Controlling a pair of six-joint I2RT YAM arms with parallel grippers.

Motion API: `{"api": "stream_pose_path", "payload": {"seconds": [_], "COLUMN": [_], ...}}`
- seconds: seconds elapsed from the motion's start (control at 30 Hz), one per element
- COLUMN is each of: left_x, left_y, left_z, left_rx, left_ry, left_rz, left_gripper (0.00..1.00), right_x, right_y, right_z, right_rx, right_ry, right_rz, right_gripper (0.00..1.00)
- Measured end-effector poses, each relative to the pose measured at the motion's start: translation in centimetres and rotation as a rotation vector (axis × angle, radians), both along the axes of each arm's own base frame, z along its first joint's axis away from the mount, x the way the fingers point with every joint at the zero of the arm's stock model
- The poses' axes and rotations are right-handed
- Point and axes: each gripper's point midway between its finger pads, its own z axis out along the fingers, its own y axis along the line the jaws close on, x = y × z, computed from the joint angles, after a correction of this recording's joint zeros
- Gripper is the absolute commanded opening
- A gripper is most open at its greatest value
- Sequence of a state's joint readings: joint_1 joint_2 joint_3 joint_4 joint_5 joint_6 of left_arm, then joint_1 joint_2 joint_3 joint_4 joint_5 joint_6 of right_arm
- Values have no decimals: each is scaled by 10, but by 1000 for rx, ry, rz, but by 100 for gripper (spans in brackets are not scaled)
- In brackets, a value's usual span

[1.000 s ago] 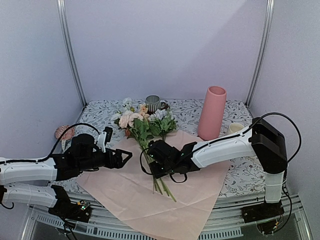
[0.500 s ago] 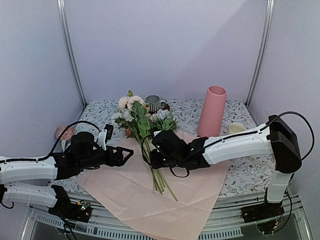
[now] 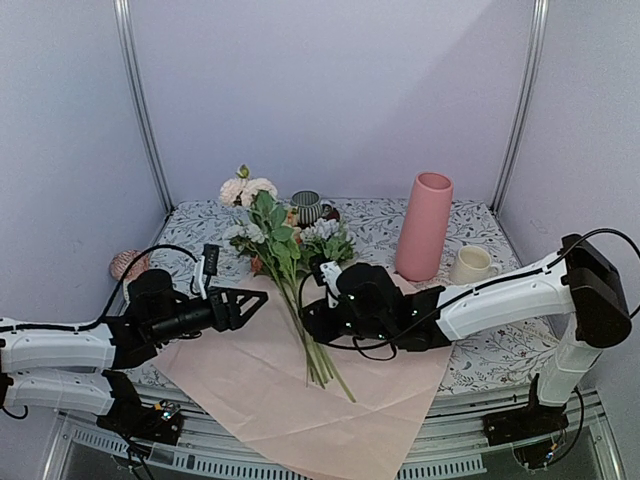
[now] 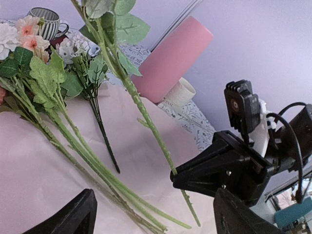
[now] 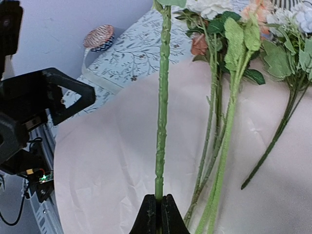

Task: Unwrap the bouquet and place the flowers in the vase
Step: Pass from the right arm to the left

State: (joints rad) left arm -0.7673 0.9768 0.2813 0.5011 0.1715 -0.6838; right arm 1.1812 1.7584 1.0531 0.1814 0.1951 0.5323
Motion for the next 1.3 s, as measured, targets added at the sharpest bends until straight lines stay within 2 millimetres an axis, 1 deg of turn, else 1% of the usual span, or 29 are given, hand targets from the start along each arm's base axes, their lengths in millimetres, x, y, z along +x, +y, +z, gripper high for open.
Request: {"api": "stream_pose_path", "payload": {"seconds": [0.1, 0.27, 0.47, 0.57, 0.77, 0.87, 0.97, 1.03, 1.07, 1.1, 1.2, 1.23, 1.3], "left_x": [2, 6, 7, 5, 3, 2, 1, 1, 1, 1, 0, -1, -3], "left_y": [-1, -2, -9, -14, -27, -34, -41, -46, -49, -52, -57, -59, -60], "left_z": [14, 22, 23, 25, 15, 10, 6, 7, 9, 11, 18, 20, 23], "left_rx": [-55, -103, -133, -150, -175, -192, -211, -226, -234, -243, -265, -268, -267], "left_ry": [-20, -18, -5, -8, 32, 52, 72, 79, 75, 71, 58, 54, 39], "left_rz": [8, 25, 0, -27, -87, -115, -150, -174, -187, -201, -234, -243, -260], "left_gripper": [79, 75, 73, 73, 63, 55, 41, 23, 9, 0, 0, 0, 0], "right_x": [-9, -25, -32, -33, -34, -36, -38, -40, -41, -42, -42, -42, -41], "right_y": [3, 5, 6, 6, 7, 9, 11, 12, 13, 14, 14, 15, 12], "right_z": [10, 21, 35, 36, 36, 35, 33, 30, 28, 26, 25, 26, 28], "right_rx": [59, 131, 187, 193, 196, 200, 205, 203, 201, 199, 200, 205, 216], "right_ry": [-15, -35, -58, -60, -56, -48, -42, -35, -29, -26, -22, -23, -28], "right_rz": [62, 153, 199, 201, 209, 223, 238, 247, 253, 257, 261, 260, 251], "right_gripper": [3, 3, 4, 4, 4, 4, 5, 7, 9, 16, 34, 38, 40]}}
